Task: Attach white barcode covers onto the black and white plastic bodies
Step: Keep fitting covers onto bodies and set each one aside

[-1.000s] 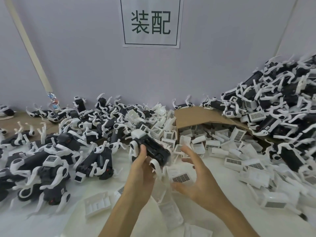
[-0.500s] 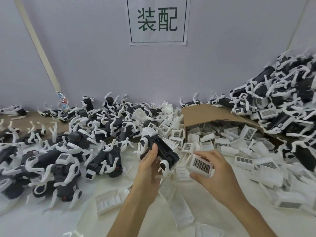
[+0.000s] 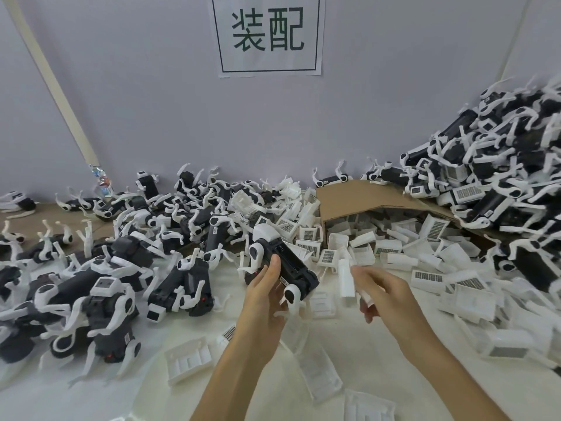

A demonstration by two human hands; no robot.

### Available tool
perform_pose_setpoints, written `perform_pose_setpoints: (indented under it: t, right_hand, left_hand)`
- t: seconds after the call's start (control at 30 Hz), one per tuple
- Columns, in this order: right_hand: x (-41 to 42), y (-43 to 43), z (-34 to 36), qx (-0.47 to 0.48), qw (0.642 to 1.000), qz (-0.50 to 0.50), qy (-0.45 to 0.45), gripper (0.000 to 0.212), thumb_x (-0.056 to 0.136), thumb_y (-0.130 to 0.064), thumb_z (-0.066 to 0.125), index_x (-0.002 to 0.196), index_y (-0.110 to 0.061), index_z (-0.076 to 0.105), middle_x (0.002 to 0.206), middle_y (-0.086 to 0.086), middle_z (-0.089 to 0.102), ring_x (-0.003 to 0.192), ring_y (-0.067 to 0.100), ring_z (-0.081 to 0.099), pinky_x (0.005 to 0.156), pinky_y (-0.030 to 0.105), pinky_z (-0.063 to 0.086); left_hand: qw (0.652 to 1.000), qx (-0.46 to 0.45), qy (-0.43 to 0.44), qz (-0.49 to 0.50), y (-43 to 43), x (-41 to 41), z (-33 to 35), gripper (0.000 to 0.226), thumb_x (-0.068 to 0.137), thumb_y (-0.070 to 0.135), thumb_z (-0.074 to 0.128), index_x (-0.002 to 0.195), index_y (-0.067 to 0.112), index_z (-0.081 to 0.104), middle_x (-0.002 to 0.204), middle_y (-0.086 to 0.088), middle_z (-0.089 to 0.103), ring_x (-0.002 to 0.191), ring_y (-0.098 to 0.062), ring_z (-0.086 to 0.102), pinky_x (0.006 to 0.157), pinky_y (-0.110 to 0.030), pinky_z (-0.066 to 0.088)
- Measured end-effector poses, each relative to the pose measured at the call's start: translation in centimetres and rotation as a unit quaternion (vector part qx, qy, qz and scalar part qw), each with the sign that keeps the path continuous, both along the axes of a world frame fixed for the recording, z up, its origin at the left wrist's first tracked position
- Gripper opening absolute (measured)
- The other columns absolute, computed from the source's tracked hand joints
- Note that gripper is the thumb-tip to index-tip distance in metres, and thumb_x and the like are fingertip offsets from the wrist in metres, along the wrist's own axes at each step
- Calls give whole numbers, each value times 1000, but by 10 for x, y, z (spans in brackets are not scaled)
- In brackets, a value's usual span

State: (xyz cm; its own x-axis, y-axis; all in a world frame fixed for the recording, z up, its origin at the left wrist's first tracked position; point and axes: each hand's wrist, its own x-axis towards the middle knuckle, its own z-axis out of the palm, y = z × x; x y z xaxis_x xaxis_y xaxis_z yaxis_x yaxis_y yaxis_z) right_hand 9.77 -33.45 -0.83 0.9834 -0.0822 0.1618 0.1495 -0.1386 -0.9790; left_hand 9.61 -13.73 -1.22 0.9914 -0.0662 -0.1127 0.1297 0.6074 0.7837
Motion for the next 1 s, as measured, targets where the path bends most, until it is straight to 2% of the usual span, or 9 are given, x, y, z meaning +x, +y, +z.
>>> perform_pose_setpoints:
  t: [0.07, 0.13, 0.33, 0.43, 0.57, 0.67, 0.77, 0.9, 1.0]
  right_hand:
    - [1, -3, -1, 22, 998, 19, 48, 46, 86, -48, 66, 83, -2, 67, 71, 5, 54, 52, 17, 49, 49, 28, 43]
    - [2, -5, -2, 36, 996, 24, 78, 36, 85, -41, 71, 89, -5, 70, 72, 4, 56, 51, 17, 48, 50, 28, 43]
    - [4, -3, -4, 95, 989, 4, 112, 31, 85, -22, 77, 110, -8, 64, 95, 11, 71, 76, 25, 75, 67, 33, 60]
    - [3, -4, 0, 118, 985, 13, 126, 22, 96, -24, 64, 108, -6, 66, 99, 13, 71, 80, 30, 76, 70, 37, 59]
    - [2, -1, 1, 131, 983, 14, 130, 22, 98, -23, 57, 107, -6, 67, 98, 11, 67, 65, 22, 69, 49, 30, 50]
    - [2, -1, 2, 177, 977, 24, 120, 22, 97, -23, 57, 104, -7, 70, 95, 8, 63, 73, 22, 72, 55, 31, 54]
    - [2, -2, 0, 126, 988, 24, 87, 25, 95, -31, 61, 102, -12, 74, 94, 0, 67, 88, 14, 66, 76, 33, 53]
    - [-1, 1, 1, 2, 1000, -23, -7, 42, 76, -55, 67, 102, -22, 73, 81, -11, 64, 71, 4, 56, 65, 21, 46]
    - [-5, 4, -3, -125, 980, -87, -128, 38, 75, -47, 75, 109, -33, 69, 94, -16, 68, 82, 2, 59, 67, 10, 44]
  left_hand:
    - [1000, -1, -1, 1, 0, 1, 0, 75, 68, 53, 77, 132, 18, 64, 128, -11, 66, 106, -18, 54, 51, -22, 28]
    - [1000, -4, -4, 2, -1, 1, 0, 80, 69, 52, 77, 136, 13, 60, 132, -13, 65, 107, -19, 52, 57, -26, 25]
    - [1000, 2, -7, 4, -3, 0, 1, 85, 67, 51, 77, 139, 11, 56, 140, -20, 58, 122, -32, 54, 70, -36, 27]
    - [1000, 2, -9, 2, -4, -2, 3, 86, 66, 50, 78, 138, 8, 57, 140, -22, 56, 122, -33, 55, 68, -36, 27]
    - [1000, 7, -11, 2, -3, -4, 5, 84, 70, 51, 75, 139, 8, 56, 126, -15, 66, 104, -23, 52, 49, -22, 29]
    - [1000, -3, -7, 2, -2, -4, 6, 81, 70, 52, 79, 138, 12, 58, 123, -10, 67, 101, -18, 53, 39, -15, 33]
    - [1000, 13, -7, -1, -1, -1, 4, 93, 65, 59, 85, 140, 12, 56, 128, -10, 66, 115, -29, 58, 58, -23, 36]
    - [998, 60, -3, -7, 0, 4, 0, 102, 55, 64, 82, 141, 17, 53, 130, -7, 68, 127, -27, 60, 111, -43, 43]
    - [995, 95, -8, -12, 0, 4, -1, 94, 62, 69, 81, 138, 19, 57, 131, -3, 67, 125, -24, 61, 111, -40, 43]
